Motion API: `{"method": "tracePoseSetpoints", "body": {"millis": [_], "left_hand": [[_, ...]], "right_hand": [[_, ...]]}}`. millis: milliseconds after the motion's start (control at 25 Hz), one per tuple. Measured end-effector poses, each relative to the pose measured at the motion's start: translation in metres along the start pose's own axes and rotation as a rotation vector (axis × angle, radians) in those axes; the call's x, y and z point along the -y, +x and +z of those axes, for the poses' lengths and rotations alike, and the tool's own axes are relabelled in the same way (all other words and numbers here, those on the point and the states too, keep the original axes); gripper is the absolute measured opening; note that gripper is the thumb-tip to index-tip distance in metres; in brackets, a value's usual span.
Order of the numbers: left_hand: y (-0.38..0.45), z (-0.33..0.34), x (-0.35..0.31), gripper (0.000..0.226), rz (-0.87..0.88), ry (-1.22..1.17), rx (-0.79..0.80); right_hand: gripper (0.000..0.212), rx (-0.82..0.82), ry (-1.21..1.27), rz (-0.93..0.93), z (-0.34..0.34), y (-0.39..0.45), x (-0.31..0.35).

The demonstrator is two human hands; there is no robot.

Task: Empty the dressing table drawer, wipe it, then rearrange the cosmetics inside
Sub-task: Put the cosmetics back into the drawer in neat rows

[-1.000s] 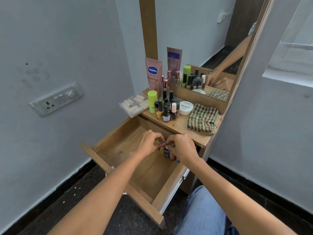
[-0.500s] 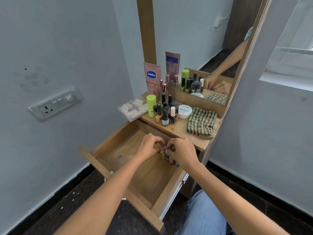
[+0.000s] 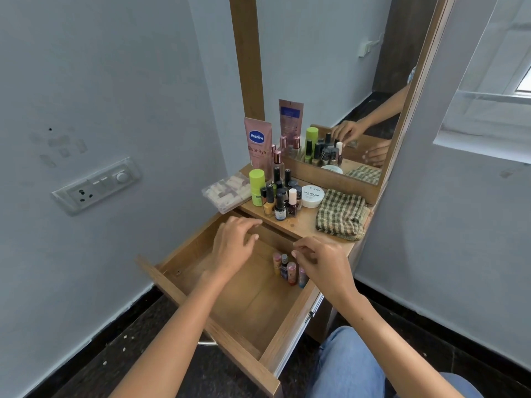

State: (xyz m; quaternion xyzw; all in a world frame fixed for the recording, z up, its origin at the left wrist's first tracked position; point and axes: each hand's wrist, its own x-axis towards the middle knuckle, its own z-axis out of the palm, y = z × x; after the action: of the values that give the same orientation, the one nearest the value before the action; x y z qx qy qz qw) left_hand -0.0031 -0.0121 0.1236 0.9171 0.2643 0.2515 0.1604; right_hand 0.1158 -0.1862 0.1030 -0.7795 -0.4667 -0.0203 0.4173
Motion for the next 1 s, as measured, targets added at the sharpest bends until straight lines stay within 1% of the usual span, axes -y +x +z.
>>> {"method": "tracePoseSetpoints", "body": {"millis": [120, 320, 520, 600, 720, 1000], "left_hand": [[0.011, 0.001, -0.001, 0.045, -0.004, 0.109, -0.09], [0.031, 0.008, -0.007, 0.063, 0.025, 0.308, -0.163], [0.041, 0.016, -0.006, 0.068, 0.011, 0.392, -0.167], [0.043, 0.017, -0.007, 0.061, 0.018, 0.368, -0.176], [0.044, 0.013, -0.009, 0.045, -0.008, 0.316, -0.198], [0.045, 0.01, -0.014, 0.022, 0.016, 0.13, -0.347]], "right_hand": [[0.013, -0.043, 0.012, 0.011, 0.001, 0.009, 0.006], [0.012, -0.078, -0.002, -0.009, 0.005, 0.019, 0.009], [0.01, -0.084, -0.031, -0.02, 0.005, 0.02, 0.012], [0.01, -0.084, -0.038, -0.021, 0.005, 0.021, 0.014], [0.01, -0.089, -0.049, -0.036, 0.005, 0.023, 0.017], [0.009, -0.086, -0.04, -0.046, 0.004, 0.021, 0.016]]}}
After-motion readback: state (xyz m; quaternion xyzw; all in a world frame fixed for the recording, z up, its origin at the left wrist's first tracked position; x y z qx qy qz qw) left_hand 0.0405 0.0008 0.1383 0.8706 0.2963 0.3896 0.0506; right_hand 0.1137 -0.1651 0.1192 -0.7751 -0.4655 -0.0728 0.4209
